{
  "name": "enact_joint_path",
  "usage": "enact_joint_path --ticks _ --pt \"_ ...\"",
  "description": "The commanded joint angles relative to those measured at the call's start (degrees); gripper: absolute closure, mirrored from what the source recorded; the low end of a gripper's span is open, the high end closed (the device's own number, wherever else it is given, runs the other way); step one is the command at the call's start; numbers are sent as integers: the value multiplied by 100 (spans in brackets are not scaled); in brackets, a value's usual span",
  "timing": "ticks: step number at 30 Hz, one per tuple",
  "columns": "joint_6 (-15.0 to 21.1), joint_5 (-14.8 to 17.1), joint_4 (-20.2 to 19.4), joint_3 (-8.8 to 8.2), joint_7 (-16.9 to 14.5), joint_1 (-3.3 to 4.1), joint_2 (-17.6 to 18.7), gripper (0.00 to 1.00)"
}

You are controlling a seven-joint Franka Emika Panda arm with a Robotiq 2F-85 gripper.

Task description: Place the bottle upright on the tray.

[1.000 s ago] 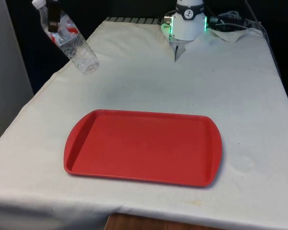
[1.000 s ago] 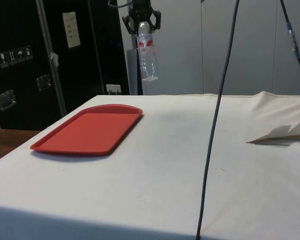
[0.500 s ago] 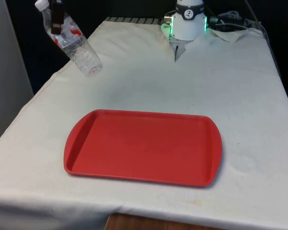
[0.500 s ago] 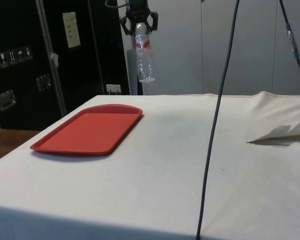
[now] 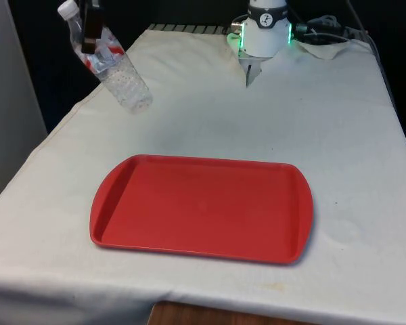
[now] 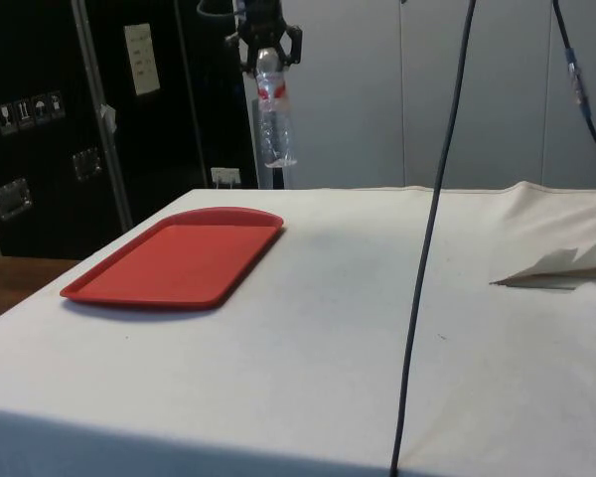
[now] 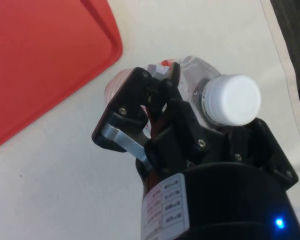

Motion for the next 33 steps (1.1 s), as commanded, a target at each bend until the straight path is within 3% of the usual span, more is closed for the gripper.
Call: enact_joint_path --ticks 1,6,7,8,15,16,17,24,25,26,27,32,33 --pt "80 -52 -40 -11 46 63 -34 69" --pt "103 -115 0 92 74 63 -23 69" --pt "17 -80 46 126 40 6 0 69" --pt "109 -143 11 120 92 69 -23 69" --pt "143 -264 46 252 155 69 -23 69" --pt "63 -218 86 275 103 11 0 69" --pt "160 -298 57 292 172 69 -29 69" --pt "327 -367 40 418 195 74 -52 69" --pt "218 -327 109 447 155 17 0 69" --pt "350 -372 40 435 195 80 -46 69" --pt "372 -378 40 453 189 80 -46 69" --pt "533 -424 40 539 172 69 -40 69" --pt "418 -390 103 567 155 17 0 69"
